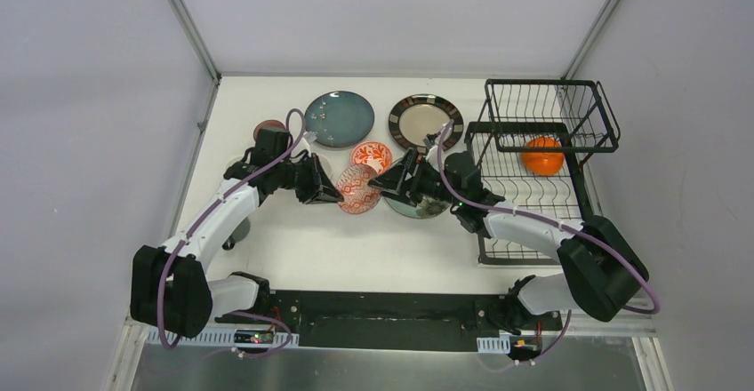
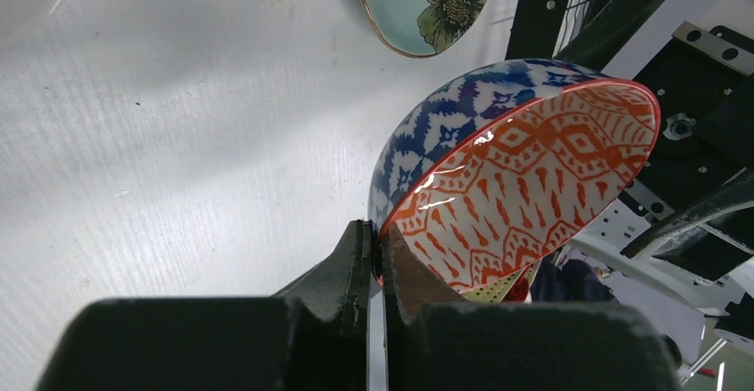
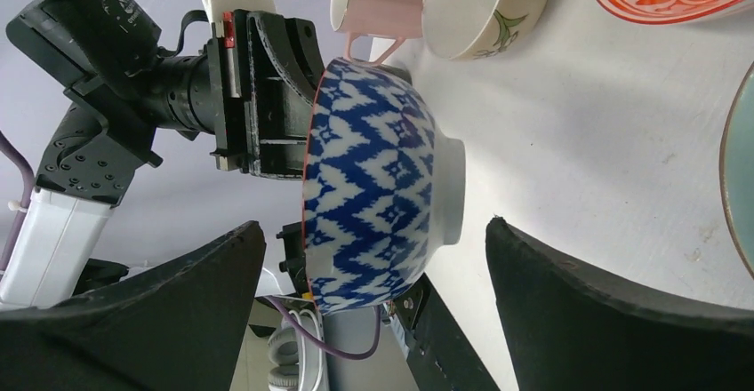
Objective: Load the mixed dishes into the dish rack
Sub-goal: Pick up the bowl from the center of the board.
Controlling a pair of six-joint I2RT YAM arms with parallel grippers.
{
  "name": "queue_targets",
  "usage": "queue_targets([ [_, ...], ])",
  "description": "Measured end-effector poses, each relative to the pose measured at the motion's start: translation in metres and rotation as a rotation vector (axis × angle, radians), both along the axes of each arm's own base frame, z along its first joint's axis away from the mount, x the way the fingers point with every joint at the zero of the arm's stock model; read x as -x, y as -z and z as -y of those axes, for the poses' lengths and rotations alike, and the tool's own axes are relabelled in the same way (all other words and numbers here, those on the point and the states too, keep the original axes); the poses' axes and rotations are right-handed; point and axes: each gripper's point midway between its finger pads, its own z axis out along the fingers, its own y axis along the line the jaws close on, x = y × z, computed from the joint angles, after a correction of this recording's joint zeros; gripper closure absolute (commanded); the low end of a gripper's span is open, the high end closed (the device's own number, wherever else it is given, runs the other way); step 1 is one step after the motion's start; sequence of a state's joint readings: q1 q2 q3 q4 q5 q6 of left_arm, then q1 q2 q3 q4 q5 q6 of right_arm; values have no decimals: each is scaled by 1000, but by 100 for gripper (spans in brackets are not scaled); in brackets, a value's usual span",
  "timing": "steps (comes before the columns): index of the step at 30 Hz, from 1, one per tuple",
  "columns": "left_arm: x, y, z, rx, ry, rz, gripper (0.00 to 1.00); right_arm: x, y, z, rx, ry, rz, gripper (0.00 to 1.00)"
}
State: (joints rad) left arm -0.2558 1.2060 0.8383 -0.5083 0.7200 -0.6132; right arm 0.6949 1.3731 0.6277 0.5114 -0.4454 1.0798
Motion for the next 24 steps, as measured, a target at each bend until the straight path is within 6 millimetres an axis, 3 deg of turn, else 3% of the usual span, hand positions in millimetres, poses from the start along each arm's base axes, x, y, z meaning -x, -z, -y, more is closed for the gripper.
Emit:
queue_targets([
  [15,7,-9,4,39,29,3,100,5,-1,-4,-1,-7,7,9],
  [24,9,-11,6,54,42,-1,100,8,6,-9,9,-26,-8,18],
])
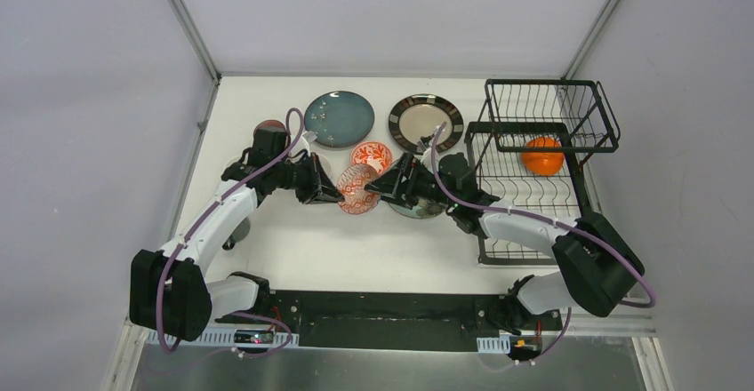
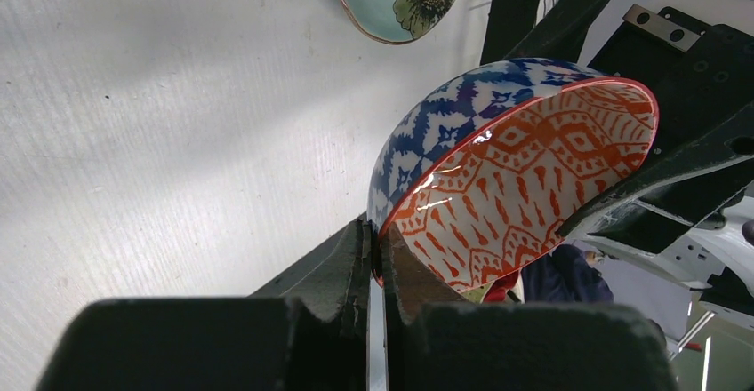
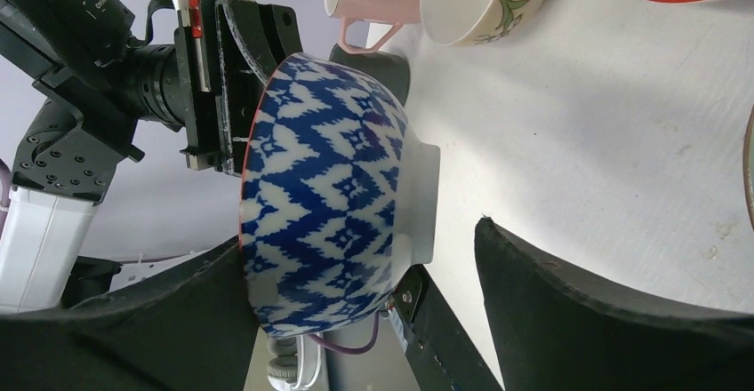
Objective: Load the mixed dishes into the dish rack
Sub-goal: Pick up the bowl from the center of the board.
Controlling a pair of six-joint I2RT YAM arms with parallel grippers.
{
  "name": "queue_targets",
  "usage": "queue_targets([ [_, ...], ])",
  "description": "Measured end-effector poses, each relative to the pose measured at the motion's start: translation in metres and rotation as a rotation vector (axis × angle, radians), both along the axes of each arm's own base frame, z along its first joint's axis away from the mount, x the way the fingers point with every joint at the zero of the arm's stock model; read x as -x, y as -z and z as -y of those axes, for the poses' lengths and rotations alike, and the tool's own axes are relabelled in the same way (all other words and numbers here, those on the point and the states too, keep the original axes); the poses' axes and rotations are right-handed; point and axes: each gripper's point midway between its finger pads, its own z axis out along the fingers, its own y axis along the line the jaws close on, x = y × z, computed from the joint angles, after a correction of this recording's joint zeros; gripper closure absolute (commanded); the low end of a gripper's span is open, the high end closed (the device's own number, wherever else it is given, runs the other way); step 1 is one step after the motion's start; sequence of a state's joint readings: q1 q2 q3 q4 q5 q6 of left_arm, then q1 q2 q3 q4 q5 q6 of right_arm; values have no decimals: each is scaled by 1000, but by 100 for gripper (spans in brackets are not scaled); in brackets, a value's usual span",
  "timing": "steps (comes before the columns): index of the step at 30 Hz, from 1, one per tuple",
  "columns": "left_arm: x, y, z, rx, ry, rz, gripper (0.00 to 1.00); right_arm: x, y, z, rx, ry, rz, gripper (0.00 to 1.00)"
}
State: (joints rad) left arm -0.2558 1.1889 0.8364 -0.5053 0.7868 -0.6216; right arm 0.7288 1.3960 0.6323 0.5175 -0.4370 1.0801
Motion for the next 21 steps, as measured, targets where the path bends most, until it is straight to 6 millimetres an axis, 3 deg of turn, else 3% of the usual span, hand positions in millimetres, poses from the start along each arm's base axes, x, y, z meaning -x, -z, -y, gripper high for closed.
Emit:
queue_targets([
  [9,0,0,0,1,2,-2,100,0,-4,-8,-27,-26,-3,36],
  [21,-3,-1,1,2,9,3,74,-3,-5,-8,-31,-10,-9,46],
])
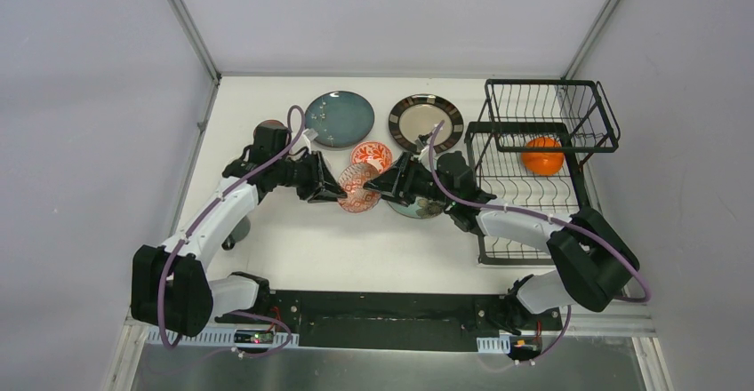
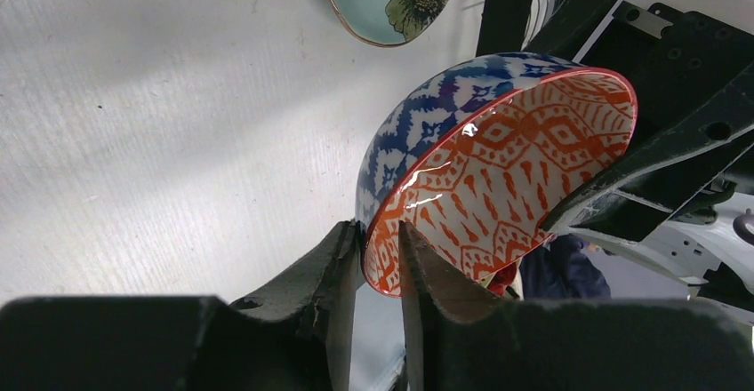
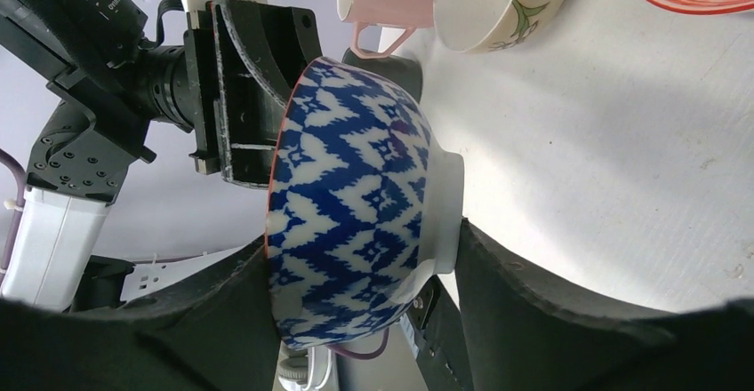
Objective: Load the mixed dishes into the dish rack
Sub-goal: Pick up the bowl from the center of the board, then turn the bowl upside down on the dish rack.
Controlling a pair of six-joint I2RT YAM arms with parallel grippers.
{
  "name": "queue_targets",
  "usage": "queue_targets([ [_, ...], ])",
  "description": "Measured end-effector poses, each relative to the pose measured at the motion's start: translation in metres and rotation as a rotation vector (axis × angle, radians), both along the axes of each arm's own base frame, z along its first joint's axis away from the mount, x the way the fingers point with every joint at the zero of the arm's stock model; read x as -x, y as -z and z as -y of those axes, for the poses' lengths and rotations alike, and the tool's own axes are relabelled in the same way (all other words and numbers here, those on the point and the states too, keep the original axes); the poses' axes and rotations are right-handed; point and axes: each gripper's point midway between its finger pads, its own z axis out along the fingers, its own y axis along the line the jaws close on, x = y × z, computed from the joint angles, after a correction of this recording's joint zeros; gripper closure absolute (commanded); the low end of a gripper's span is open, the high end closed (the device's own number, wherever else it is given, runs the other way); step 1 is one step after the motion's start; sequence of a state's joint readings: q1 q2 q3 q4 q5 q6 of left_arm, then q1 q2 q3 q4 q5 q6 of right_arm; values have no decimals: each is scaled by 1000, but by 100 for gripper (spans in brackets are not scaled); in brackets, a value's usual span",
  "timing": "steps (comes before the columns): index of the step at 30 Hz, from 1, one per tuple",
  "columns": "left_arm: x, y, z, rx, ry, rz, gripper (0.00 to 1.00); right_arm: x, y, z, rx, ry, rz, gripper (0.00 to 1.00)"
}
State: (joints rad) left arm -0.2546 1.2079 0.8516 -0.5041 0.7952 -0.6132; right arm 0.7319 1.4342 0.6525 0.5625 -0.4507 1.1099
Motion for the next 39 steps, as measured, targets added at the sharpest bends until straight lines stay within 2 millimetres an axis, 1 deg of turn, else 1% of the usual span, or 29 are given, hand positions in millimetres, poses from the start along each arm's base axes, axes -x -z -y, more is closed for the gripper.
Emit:
queue_targets([
  [4,-1,-2,2,9,9,4,59,-2,0,0,2,10,1,45],
  [8,0,-5,3,17,20,8,48,-4,3,2,12,29,-4,45],
  [9,-1,-5,3,15,21,11,40,-5,5,4,17,36,-7,45],
  [11,-1,-5,2,10,28,22,32,-6,7,8,28,54,-13,45],
  [16,-2,-14,2,-1,43,45,16,-14,1,30,48,126,-5,45],
  [17,-2,-16,1,-6,46,52,8,-16,-1,36,53,148,2,45],
  [18,-3,-18,1,-12,52,64,2,-18,-5,42,61,167,11,45],
  [22,-8,-28,-3,-51,61,102,1,-22,-20,71,101,261,55,45],
  [25,-12,-33,-7,-97,69,134,1,-19,-24,96,163,338,80,45],
  [29,-15,-32,-15,-164,72,164,1,-13,-22,129,260,439,90,45],
  [34,-13,-24,-23,-222,76,166,1,-6,-13,163,385,538,67,45],
  [39,-14,-21,-25,-240,85,179,1,1,-8,192,498,620,46,45],
])
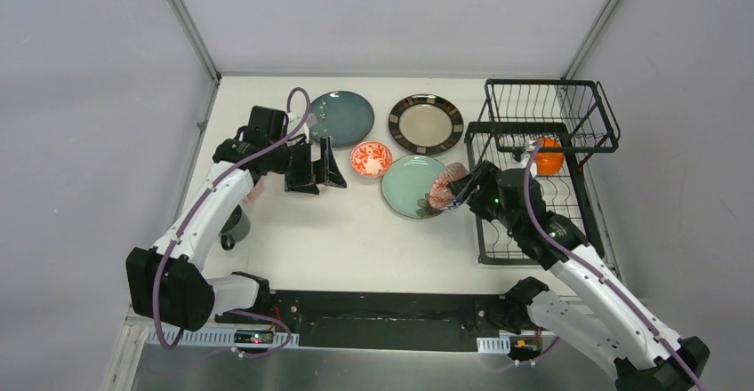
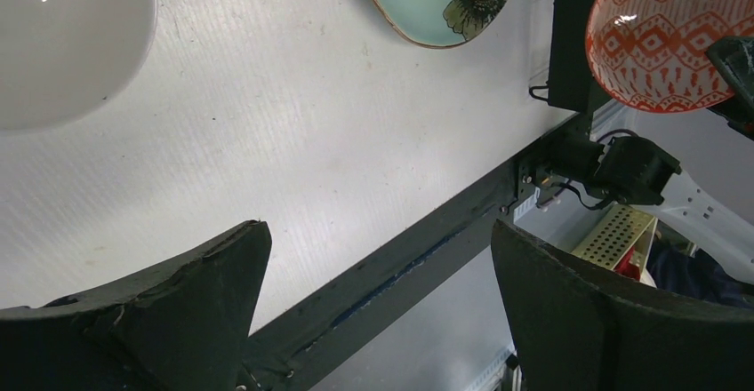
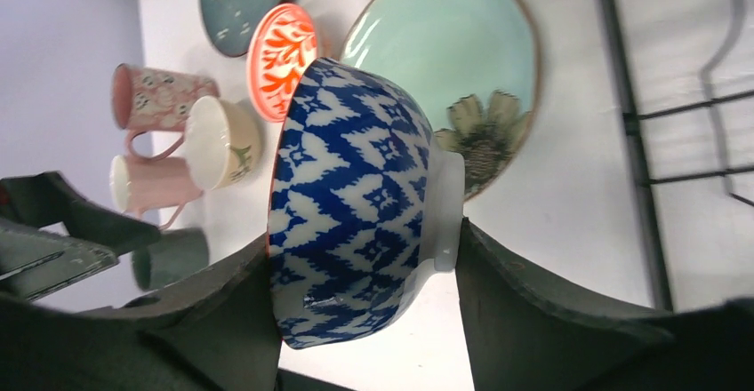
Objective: Load the mixed dishes into the dish rack
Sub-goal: Turn the bowl upside down on the dish rack.
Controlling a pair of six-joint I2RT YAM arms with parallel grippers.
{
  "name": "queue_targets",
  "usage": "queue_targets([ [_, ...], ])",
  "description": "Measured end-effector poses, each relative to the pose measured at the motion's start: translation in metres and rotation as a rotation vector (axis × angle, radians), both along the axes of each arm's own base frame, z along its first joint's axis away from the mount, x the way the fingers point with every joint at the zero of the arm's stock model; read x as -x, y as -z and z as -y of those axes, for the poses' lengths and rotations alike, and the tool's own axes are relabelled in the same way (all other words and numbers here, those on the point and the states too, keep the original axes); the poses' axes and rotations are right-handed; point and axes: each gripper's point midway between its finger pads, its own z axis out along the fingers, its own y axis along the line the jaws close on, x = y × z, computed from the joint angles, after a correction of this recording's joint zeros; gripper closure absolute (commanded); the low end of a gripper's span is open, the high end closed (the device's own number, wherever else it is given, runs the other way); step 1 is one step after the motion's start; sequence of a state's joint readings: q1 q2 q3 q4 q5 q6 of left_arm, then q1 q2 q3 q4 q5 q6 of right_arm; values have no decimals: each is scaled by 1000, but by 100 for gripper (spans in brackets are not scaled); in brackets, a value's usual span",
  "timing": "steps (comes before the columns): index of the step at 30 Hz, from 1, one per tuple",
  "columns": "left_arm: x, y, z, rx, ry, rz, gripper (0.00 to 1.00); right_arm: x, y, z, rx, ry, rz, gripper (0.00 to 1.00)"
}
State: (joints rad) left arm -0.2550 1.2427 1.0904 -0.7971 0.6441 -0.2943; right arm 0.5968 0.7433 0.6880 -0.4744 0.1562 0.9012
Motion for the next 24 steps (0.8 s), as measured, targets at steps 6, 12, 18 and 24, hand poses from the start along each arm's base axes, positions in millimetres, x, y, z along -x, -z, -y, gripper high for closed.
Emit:
queue_targets([
  [6,1,6,-3,-19,-6,-9,1,7,-3,37,123,119,-22,46],
  [12,2,6,-3,-22,-3,-9,1,6,-11,70,247,225,-12,46],
  [18,3,5,-4,-25,0,0,1,1,-19,100,386,328,-25,46],
  [24,5,2,-5,-23,0,10,1,-1,-12,129,489,400,-89,46],
])
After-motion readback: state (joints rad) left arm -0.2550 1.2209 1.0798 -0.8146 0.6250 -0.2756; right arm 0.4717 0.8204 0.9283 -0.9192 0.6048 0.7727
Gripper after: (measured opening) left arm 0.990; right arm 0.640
